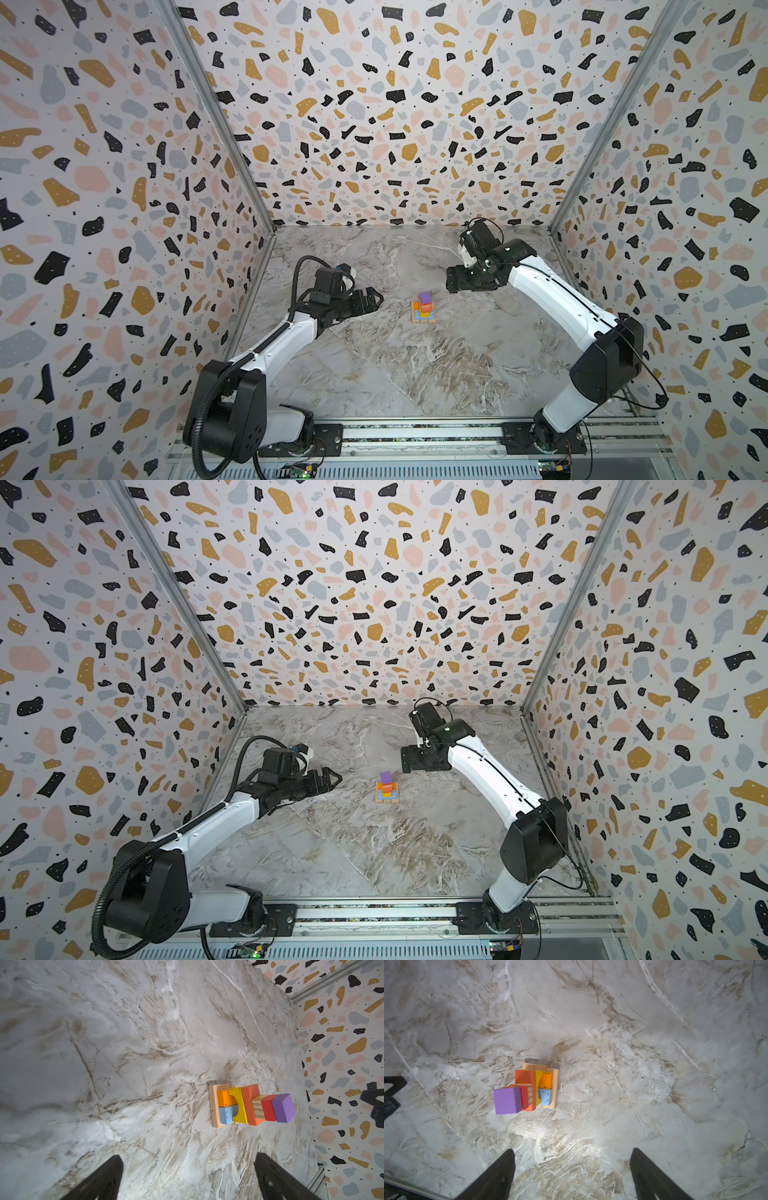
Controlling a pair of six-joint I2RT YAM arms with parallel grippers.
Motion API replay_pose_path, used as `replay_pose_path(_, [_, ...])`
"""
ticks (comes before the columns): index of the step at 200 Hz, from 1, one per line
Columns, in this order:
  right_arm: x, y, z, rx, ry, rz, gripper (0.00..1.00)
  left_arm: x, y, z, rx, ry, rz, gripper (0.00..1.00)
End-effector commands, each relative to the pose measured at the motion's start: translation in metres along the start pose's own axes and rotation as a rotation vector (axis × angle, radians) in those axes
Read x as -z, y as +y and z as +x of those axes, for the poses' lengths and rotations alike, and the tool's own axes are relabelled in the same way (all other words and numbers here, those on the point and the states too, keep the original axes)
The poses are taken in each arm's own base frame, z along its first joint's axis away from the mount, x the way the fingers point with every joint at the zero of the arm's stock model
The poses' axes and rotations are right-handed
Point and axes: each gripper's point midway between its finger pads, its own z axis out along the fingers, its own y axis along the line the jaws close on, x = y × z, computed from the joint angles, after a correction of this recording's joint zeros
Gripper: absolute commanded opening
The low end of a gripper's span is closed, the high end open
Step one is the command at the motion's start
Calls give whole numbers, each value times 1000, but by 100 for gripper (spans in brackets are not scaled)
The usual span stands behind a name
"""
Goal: Build the wood block tower
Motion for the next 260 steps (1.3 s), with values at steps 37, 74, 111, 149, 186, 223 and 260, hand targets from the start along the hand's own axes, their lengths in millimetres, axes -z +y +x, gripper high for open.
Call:
replay_pose_path(37, [-23, -6, 6, -16, -102, -99, 92, -28, -11, -7, -5, -18, 12, 100])
replay_pose_path(74, [-33, -6, 11, -31, -178, -142, 96, -47, -13, -6, -7, 12, 16, 100])
replay_pose_path(111, [-44, -10, 17, -42, -221, -156, 97, -65, -17, -7, -3, 35, 31, 100])
replay_pose_path(149, [-57, -11, 22, -52, -234, -174, 96, -84, -22, -8, -2, 53, 43, 100])
replay_pose_path(186, [-68, -8, 28, -57, -221, -201, 96, -96, -29, -10, 12, 55, 74, 100])
replay_pose_path(223, [-78, -6, 37, -66, -201, -234, 96, -107, -33, -5, 24, 66, 101, 100])
replay_pose_path(260, [-86, -5, 44, -74, -183, -246, 96, -113, -35, -3, 25, 68, 118, 100])
